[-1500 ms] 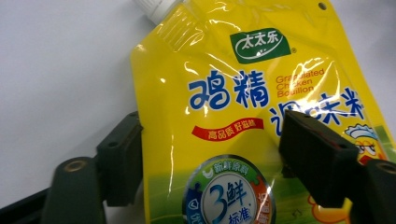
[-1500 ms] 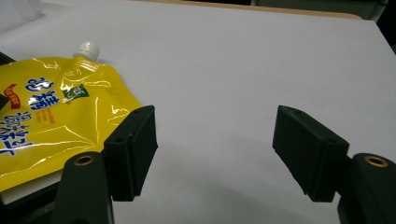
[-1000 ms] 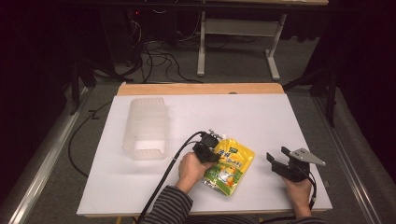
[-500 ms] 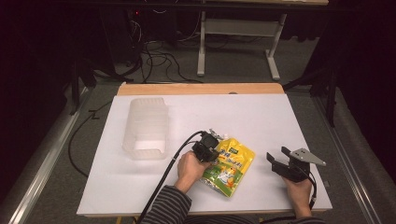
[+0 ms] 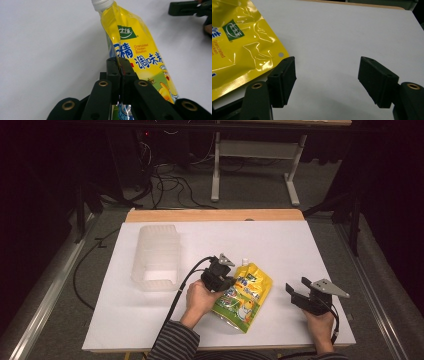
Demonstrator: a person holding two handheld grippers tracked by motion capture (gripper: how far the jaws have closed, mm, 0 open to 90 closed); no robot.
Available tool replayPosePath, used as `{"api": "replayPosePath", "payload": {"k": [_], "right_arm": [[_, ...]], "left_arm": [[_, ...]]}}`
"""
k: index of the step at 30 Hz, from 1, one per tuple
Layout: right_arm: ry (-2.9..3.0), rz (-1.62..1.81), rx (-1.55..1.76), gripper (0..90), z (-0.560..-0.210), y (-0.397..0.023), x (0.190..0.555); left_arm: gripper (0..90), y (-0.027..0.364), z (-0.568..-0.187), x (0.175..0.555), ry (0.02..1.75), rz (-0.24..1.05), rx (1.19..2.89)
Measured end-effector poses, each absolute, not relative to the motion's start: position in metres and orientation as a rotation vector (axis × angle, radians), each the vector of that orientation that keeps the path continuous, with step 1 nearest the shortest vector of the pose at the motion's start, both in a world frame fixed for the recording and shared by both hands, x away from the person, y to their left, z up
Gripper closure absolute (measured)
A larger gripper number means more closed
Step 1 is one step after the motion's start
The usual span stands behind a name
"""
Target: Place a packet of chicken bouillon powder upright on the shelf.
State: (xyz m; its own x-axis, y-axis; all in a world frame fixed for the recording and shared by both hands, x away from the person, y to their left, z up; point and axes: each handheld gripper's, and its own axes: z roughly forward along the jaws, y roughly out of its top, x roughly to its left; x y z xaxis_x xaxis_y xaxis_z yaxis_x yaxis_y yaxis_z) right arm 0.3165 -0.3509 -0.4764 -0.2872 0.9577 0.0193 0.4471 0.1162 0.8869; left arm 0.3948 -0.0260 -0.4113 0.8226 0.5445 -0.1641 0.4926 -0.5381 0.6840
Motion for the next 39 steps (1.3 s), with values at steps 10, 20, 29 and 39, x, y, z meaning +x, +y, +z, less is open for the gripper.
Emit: {"api": "replayPosePath", "payload": {"k": [10,20,29,39], "right_arm": [[1.811,1.114,1.36,31.2,-0.476,-0.351,0.316],[1.806,1.12,1.359,31.2,-0.476,-0.351,0.316],[1.798,1.132,1.359,31.1,-0.476,-0.352,0.315],[1.797,1.133,1.359,31.1,-0.476,-0.352,0.315]], "left_arm": [[89.1,-0.013,-0.383,0.387,0.709,0.124,2.18],[89.7,-0.003,-0.37,0.384,0.693,0.161,2.11],[89.7,0.006,-0.354,0.382,0.683,0.203,2.083],[89.7,0.03,-0.336,0.383,0.71,0.278,2.06]]}}
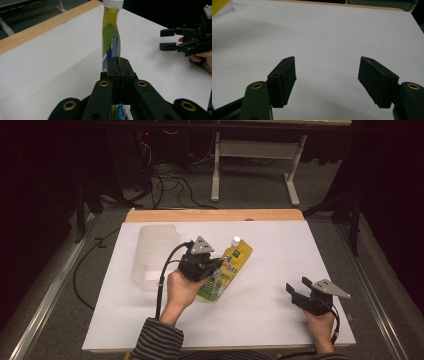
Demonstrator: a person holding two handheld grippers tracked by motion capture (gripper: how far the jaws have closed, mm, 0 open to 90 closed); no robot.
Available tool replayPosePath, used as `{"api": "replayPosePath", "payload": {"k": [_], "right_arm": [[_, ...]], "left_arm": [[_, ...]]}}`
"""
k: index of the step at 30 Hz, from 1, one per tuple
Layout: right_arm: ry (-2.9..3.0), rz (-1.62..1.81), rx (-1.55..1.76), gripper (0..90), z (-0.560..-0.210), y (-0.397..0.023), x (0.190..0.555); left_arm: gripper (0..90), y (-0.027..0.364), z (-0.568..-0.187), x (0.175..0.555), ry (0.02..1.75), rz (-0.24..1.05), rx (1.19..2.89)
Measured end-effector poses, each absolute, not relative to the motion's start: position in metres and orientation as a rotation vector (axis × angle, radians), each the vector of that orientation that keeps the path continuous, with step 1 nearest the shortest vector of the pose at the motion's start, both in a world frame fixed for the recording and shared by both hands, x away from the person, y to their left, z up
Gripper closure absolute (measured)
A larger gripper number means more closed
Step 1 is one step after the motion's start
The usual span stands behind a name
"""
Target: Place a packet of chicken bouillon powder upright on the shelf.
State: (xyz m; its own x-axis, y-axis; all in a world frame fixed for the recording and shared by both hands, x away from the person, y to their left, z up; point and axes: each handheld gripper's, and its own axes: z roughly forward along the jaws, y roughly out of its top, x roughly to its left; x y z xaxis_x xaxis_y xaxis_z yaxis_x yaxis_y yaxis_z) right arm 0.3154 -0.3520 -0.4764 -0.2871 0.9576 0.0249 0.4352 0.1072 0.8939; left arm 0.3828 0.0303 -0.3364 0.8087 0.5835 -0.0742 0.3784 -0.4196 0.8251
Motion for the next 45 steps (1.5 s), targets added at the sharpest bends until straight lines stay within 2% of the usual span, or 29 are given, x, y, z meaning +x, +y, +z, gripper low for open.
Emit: {"api": "replayPosePath", "payload": {"k": [7,23,37,45], "right_arm": [[1.794,1.133,1.36,31.1,-0.476,-0.352,0.315],[1.794,1.131,1.362,31.1,-0.476,-0.352,0.316],[1.798,1.125,1.359,31.1,-0.476,-0.352,0.316],[1.799,1.122,1.358,31.1,-0.476,-0.351,0.316]], "left_arm": [[89.7,0.054,-0.317,0.386,0.74,0.337,2.025],[89.6,0.093,-0.302,0.396,0.809,0.417,1.963],[89.6,0.138,-0.294,0.4,0.899,0.601,1.923],[89.6,0.151,-0.298,0.404,0.938,0.652,1.923]]}}
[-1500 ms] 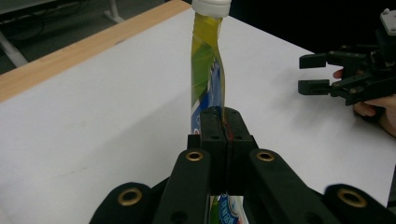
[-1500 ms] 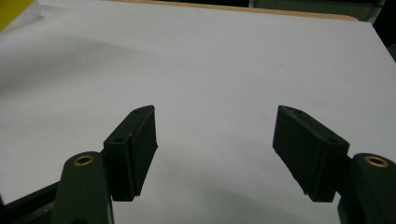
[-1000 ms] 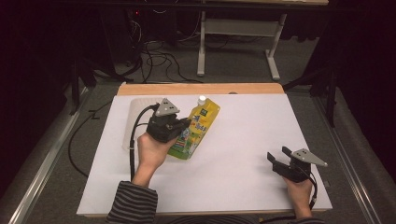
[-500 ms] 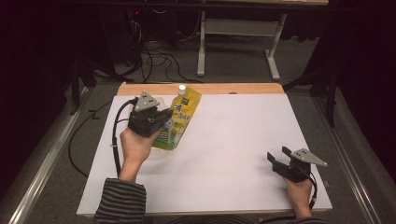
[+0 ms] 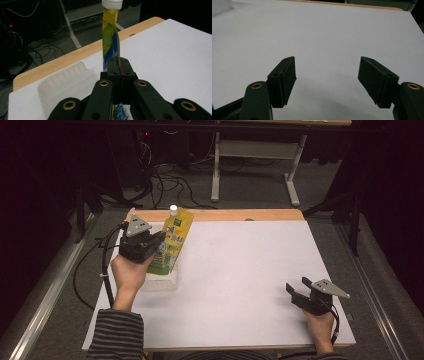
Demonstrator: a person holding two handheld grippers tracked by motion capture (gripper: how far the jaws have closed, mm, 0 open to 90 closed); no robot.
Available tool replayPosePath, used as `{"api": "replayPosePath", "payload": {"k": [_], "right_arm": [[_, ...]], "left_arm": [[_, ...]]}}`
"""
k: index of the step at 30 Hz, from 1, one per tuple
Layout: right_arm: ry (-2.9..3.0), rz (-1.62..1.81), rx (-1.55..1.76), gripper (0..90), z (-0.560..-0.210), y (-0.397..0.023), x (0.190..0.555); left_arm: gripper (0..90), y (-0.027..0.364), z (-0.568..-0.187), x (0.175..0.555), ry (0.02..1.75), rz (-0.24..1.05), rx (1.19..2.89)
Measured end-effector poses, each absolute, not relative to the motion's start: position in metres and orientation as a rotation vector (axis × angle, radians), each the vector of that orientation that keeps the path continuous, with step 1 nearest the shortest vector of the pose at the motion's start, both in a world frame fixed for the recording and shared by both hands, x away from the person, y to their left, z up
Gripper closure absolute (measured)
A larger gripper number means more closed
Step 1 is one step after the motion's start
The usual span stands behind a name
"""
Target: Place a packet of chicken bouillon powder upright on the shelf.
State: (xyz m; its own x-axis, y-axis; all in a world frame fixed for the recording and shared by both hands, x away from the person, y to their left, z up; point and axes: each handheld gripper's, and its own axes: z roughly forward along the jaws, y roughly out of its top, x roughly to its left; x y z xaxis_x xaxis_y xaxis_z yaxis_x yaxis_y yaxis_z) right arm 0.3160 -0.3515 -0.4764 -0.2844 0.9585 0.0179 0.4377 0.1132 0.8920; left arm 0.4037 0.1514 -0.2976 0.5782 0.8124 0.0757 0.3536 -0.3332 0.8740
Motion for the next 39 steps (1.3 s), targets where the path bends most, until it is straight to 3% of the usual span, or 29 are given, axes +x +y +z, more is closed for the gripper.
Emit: {"api": "replayPosePath", "payload": {"k": [22,39], "right_arm": [[1.804,1.115,1.367,31.0,-0.476,-0.351,0.317],[1.814,1.105,1.361,31.1,-0.477,-0.35,0.317]], "left_arm": [[89.2,0.147,-0.337,0.429,0.915,0.677,1.965],[86.3,0.175,-0.342,0.424,0.978,0.537,2.026]]}}
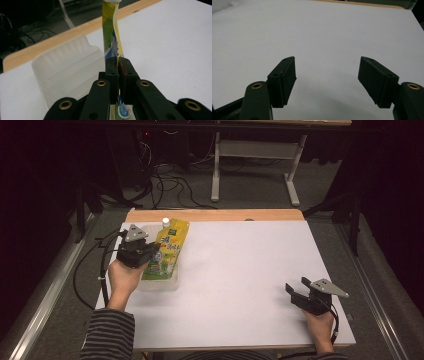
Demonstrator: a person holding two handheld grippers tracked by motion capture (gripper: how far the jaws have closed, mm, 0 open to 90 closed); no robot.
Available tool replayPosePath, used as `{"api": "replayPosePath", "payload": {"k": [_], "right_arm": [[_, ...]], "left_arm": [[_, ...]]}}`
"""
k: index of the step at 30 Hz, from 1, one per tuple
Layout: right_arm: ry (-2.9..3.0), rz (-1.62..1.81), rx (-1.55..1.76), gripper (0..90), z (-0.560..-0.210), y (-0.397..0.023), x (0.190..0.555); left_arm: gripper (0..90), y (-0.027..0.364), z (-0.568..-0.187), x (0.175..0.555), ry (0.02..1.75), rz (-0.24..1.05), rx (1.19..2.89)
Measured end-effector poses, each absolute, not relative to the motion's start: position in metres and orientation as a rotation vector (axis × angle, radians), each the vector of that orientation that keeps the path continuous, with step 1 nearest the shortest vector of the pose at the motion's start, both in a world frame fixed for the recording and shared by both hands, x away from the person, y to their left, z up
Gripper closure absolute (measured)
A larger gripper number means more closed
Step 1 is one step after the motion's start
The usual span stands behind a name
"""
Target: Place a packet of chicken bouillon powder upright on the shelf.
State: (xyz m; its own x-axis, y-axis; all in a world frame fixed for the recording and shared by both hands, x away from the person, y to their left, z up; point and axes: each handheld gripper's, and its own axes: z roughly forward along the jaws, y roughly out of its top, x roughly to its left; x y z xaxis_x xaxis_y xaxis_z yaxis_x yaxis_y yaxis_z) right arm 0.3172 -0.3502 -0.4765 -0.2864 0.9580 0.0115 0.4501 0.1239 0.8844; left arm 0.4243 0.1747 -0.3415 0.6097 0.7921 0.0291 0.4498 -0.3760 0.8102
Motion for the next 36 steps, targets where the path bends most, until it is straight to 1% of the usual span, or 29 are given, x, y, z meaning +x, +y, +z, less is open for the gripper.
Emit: {"api": "replayPosePath", "payload": {"k": [2,7,11,14,17,22,24,26,30,36], "right_arm": [[1.816,1.103,1.359,31.1,-0.477,-0.35,0.318],[1.816,1.098,1.362,31.1,-0.477,-0.35,0.318],[1.816,1.098,1.363,31.1,-0.477,-0.35,0.318],[1.815,1.098,1.362,31.1,-0.477,-0.35,0.318],[1.816,1.098,1.359,31.1,-0.477,-0.35,0.318],[1.814,1.1,1.359,31.1,-0.477,-0.35,0.317],[1.814,1.1,1.359,31.1,-0.477,-0.35,0.317],[1.813,1.101,1.358,31.1,-0.477,-0.35,0.317],[1.813,1.101,1.361,31.0,-0.477,-0.35,0.317],[1.815,1.099,1.358,30.9,-0.476,-0.35,0.317]], "left_arm": [[83.8,0.177,-0.342,0.427,1.01,0.493,2.039],[81.6,0.179,-0.341,0.432,1.055,0.431,2.064],[79.9,0.175,-0.341,0.436,1.084,0.409,2.124],[78.8,0.173,-0.341,0.44,1.101,0.371,2.16],[75.3,0.169,-0.347,0.445,1.141,0.316,2.215],[73.0,0.166,-0.353,0.45,1.178,0.275,2.257],[74.1,0.165,-0.352,0.45,1.179,0.283,2.263],[81.9,0.163,-0.352,0.449,1.171,0.3,2.271],[84.9,0.162,-0.352,0.445,1.147,0.339,2.267],[87.5,0.167,-0.357,0.441,1.123,0.406,2.208]]}}
